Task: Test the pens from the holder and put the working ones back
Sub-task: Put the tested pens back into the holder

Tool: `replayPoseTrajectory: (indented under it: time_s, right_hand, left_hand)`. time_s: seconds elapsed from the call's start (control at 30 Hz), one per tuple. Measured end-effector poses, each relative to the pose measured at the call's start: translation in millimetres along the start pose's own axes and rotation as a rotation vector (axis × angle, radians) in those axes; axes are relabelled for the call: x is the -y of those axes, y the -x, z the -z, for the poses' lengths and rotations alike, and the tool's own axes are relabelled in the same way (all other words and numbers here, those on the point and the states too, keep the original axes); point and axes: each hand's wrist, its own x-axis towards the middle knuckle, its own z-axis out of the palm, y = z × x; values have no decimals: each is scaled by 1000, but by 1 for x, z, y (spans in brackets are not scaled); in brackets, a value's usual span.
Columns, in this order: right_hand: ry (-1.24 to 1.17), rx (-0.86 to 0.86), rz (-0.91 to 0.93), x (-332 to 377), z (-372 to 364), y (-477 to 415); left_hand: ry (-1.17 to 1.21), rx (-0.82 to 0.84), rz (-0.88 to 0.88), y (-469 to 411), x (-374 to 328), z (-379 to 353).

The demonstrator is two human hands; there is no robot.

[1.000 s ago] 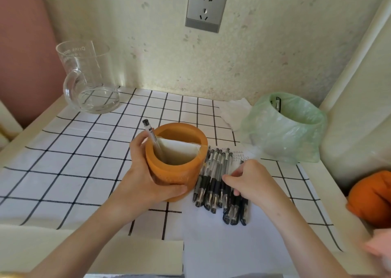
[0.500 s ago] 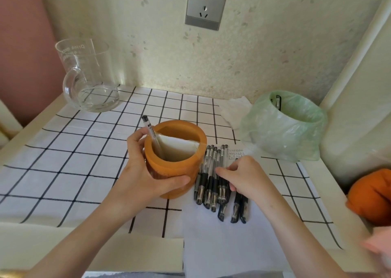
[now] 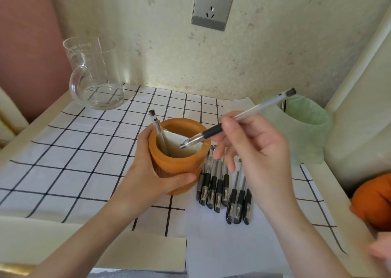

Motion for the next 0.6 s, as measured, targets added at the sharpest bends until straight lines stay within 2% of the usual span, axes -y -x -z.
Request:
replayPoseTrajectory:
  time_s: [0.2, 0.3, 0.37, 0.43, 0.53, 0.6]
  right_hand:
    - [462, 109, 46, -17, -21, 1]
    - [431, 100, 10, -17, -17, -1]
    - [471, 6, -41, -18, -3, -5]
    - [645, -79, -169, -23, 20, -10]
    - [957, 24, -482, -41, 51, -12]
    - [1030, 98, -598, -51, 55, -9]
  left_hand:
    - [3, -9, -11, 2, -4, -2]
    - [-9, -7, -64, 2, -5, -2]
    - [-52, -10, -112, 2, -6, 1]
    - [-63, 6, -111, 2, -8, 2]
    - [-13, 21, -86, 4, -15, 0]
    - [2, 26, -85, 5, -16, -1]
